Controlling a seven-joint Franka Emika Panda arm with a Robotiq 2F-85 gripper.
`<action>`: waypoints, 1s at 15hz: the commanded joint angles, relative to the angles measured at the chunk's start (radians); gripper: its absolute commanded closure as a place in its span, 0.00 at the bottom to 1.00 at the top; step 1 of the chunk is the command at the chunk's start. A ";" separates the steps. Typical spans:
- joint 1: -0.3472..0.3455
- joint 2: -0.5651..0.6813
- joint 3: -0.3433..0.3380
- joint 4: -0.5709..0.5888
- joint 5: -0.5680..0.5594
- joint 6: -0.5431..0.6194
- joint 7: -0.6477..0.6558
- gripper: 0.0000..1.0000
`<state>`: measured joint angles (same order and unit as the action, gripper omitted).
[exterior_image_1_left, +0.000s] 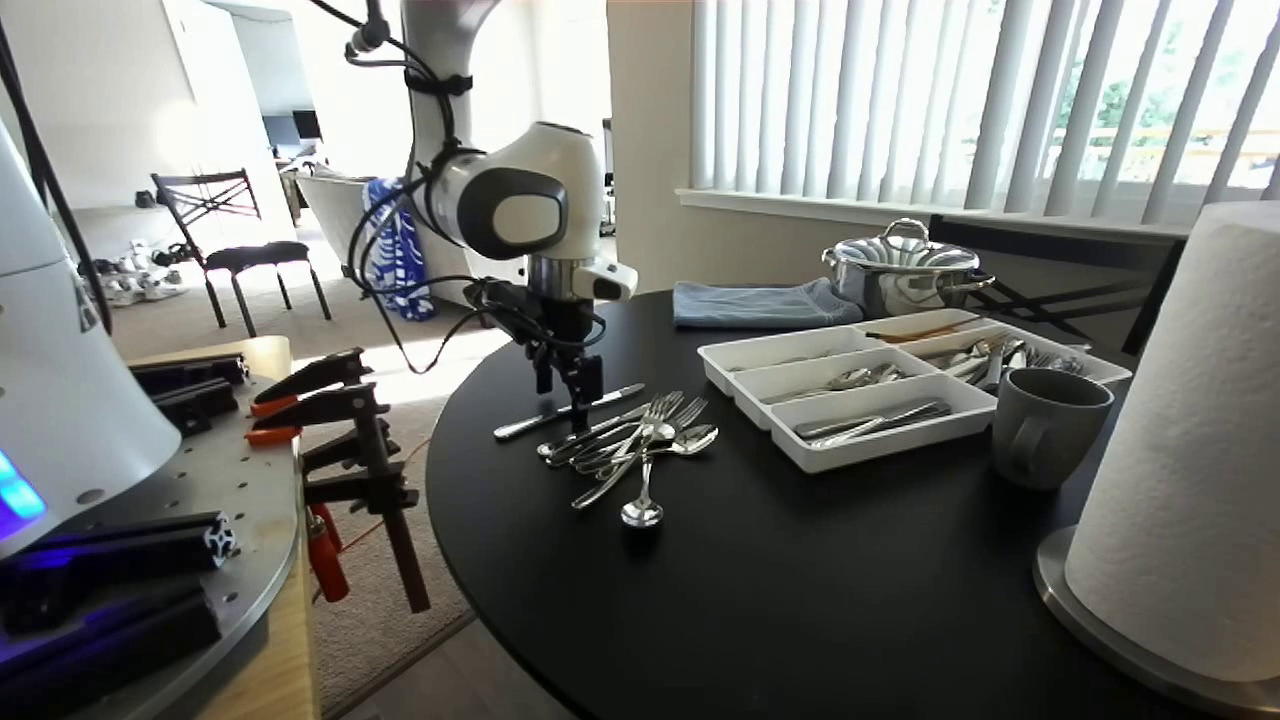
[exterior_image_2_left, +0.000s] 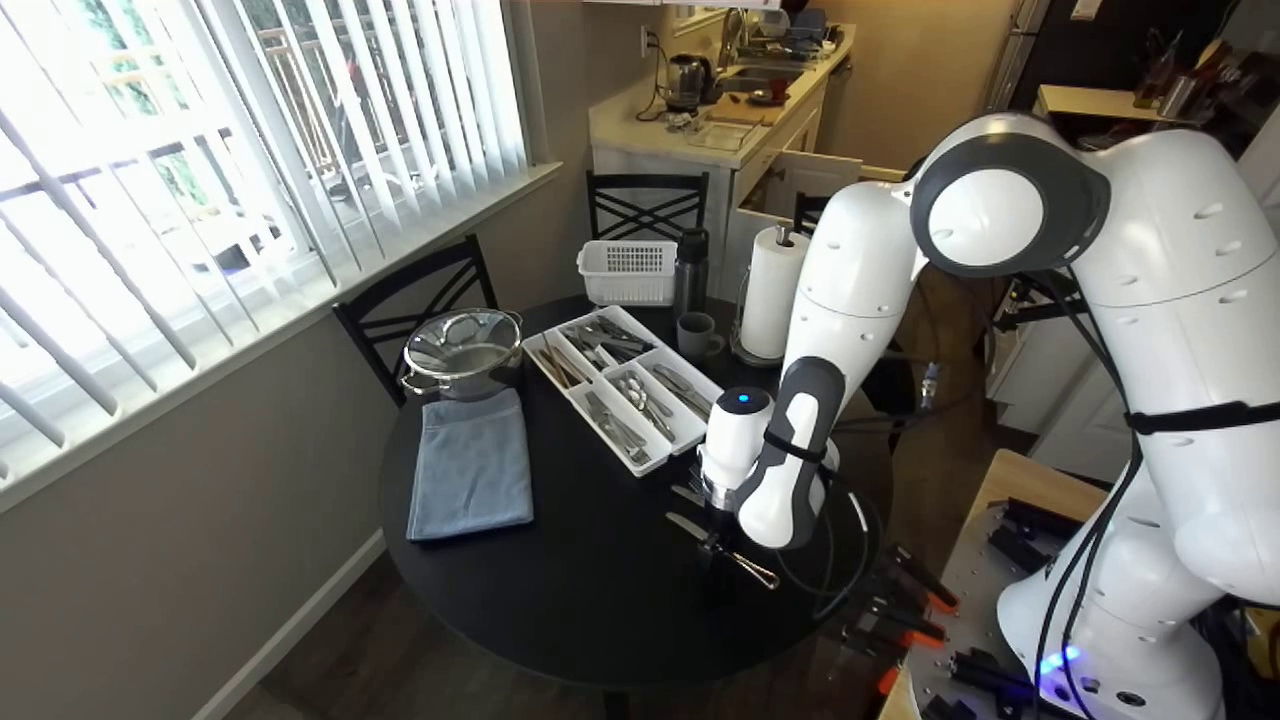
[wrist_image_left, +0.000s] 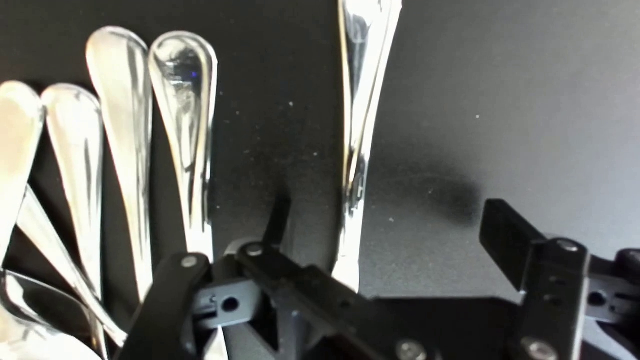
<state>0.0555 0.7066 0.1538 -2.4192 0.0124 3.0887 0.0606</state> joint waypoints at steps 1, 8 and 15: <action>0.002 -0.004 -0.003 -0.007 0.013 -0.013 -0.005 0.35; 0.108 -0.059 -0.062 -0.022 0.009 -0.022 0.029 0.81; 0.330 -0.117 -0.210 -0.016 -0.014 -0.069 0.086 0.98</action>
<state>0.3137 0.6397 -0.0022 -2.4164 0.0124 3.0616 0.1094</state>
